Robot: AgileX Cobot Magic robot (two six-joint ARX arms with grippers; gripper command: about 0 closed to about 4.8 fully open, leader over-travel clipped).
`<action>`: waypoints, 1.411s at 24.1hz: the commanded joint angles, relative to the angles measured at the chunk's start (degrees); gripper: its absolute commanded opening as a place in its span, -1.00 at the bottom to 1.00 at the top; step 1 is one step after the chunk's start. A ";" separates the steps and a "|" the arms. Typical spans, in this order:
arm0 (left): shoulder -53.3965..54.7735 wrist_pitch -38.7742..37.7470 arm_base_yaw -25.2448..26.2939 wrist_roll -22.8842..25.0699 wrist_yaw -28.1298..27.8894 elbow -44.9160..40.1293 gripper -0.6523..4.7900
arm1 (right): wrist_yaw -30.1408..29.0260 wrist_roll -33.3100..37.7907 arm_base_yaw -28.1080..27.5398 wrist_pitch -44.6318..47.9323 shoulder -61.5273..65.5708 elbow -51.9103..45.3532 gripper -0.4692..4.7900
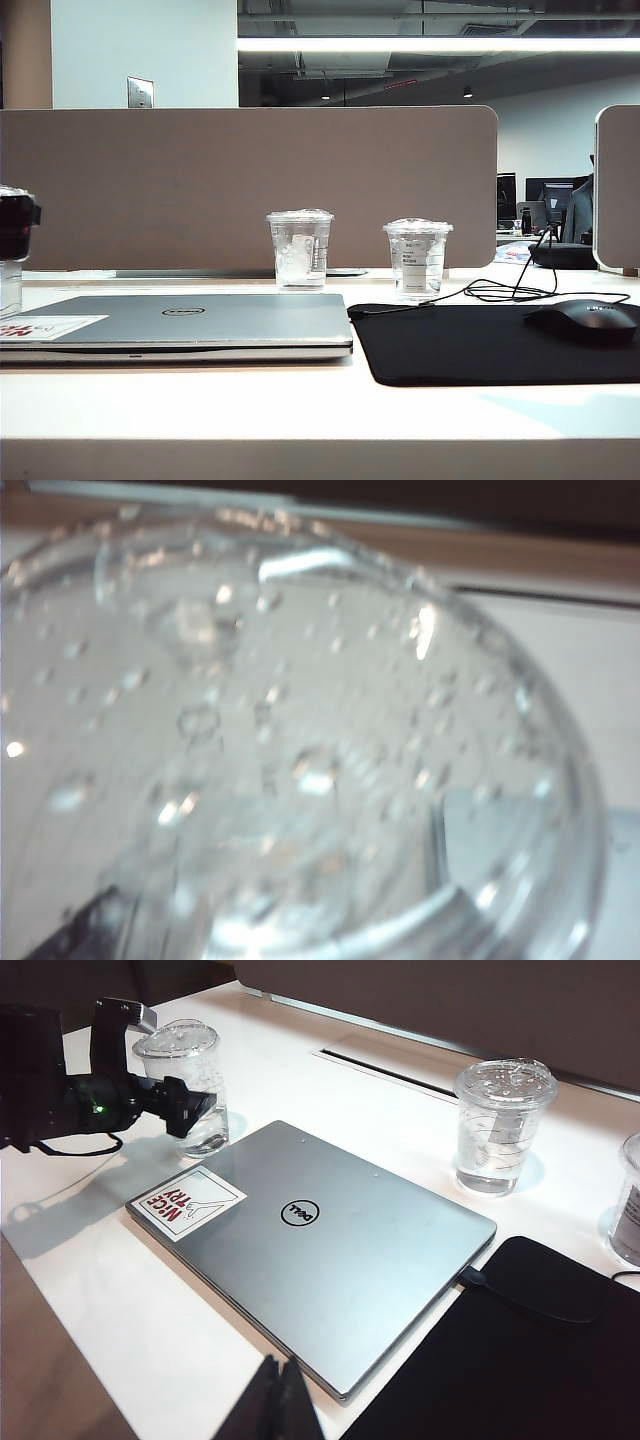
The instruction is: Pick up the coffee cup on the left and place it on the left side of the laptop.
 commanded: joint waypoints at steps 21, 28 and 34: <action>-49.86 -52.17 -1.42 0.07 5.66 0.07 -0.78 | -0.07 0.20 0.02 0.96 -0.15 0.20 -0.83; -60.70 -53.99 -1.42 0.00 6.10 0.04 -0.78 | -0.07 0.20 0.02 0.96 -0.15 0.20 -0.83; -68.63 -52.17 -6.88 0.00 1.07 -3.52 -0.78 | -0.04 0.20 0.00 0.96 -0.15 0.20 -0.83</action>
